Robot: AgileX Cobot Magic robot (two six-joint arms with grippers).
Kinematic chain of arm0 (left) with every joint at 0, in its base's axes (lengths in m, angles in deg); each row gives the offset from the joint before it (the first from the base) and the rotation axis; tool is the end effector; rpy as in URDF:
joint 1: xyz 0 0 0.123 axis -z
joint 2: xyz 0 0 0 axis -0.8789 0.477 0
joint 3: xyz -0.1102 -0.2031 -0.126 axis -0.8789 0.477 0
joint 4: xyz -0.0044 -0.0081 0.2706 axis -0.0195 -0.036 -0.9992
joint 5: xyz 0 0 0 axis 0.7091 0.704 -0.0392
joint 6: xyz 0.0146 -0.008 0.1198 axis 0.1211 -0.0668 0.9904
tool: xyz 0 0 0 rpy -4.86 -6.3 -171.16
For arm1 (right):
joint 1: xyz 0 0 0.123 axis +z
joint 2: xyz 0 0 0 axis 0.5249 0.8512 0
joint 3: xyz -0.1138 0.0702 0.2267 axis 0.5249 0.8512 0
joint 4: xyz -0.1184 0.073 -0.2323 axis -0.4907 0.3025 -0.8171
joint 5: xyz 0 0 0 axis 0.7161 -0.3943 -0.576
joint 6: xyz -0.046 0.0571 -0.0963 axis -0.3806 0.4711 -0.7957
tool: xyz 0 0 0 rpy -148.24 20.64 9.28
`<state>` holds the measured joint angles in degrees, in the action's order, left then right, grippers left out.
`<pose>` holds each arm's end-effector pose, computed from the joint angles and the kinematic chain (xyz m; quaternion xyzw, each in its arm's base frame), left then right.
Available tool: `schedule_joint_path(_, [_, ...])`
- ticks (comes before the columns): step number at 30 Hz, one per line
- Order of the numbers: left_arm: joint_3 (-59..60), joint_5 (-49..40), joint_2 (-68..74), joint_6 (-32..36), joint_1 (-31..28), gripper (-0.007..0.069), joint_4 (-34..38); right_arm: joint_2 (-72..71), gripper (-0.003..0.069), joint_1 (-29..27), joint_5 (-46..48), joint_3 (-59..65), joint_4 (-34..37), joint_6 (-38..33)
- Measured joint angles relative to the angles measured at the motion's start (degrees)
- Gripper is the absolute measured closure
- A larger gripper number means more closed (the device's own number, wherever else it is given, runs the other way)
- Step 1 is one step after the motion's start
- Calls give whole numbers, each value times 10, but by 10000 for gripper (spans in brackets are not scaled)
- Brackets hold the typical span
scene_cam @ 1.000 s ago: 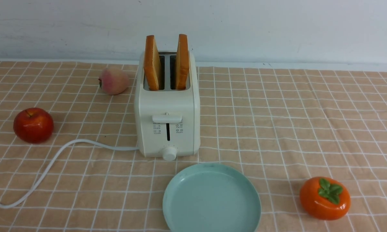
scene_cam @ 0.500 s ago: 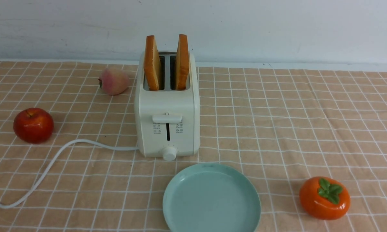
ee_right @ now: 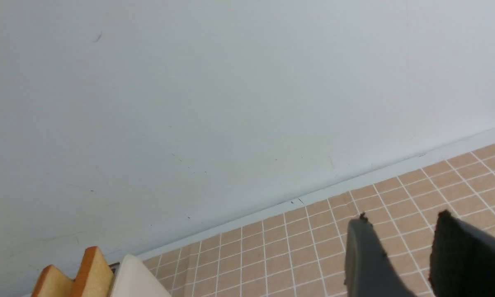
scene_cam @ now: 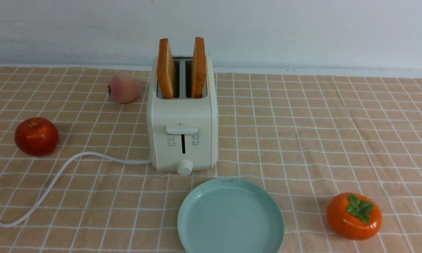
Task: Take toasted bread from bread machine on light coffee tablecloth place on plate.
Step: 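Grasp the toast slice in the toaster and pull it up out of the slot with the right gripper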
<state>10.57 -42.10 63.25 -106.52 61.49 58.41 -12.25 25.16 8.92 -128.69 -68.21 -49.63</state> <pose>0.1539 0.0173 0.3177 -0.3179 0.7487 -0.1437 0.5636 0.1959 -0.0080 0.4010 0.1424 0.7155 0.1362 0.6703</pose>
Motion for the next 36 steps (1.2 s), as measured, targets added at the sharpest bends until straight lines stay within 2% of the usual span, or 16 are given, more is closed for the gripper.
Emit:
schedule_joint_path(5, [3, -20, -20, 10, 0, 386, -40, 36, 419, 5, 5, 0, 29, 0])
schedule_joint_path(9, [3, -40, -34, 12, 0, 386, -68, 86, 419, 45, 13, -1, 63, 0])
schedule_joint_path(12, [3, -42, -39, 12, 0, 386, -87, 154, 419, 96, 27, -11, 88, -27])
schedule_joint_path(16, [3, -36, -40, 12, 11, 386, -94, 264, 419, 170, 101, -72, 99, -94])
schedule_joint_path(20, [3, -29, -40, 12, 60, 386, -94, 396, 419, 258, 193, -207, 94, -148])
schedule_joint_path(22, [3, -29, -40, 12, 74, 386, -94, 436, 419, 277, 211, -249, 85, -146])
schedule_joint_path(26, [3, -43, -29, 13, 97, 386, -94, 556, 408, 326, 266, -418, 12, -44])
schedule_joint_path(29, [3, -69, -22, 13, 99, 384, -93, 628, 370, 357, 300, -540, -68, 46])
schedule_joint_path(33, [3, -90, -21, 13, 99, 385, -82, 698, 307, 394, 319, -644, -143, 102])
schedule_joint_path(36, [3, -104, -21, 19, 99, 385, -63, 733, 257, 405, 319, -698, -165, 143])
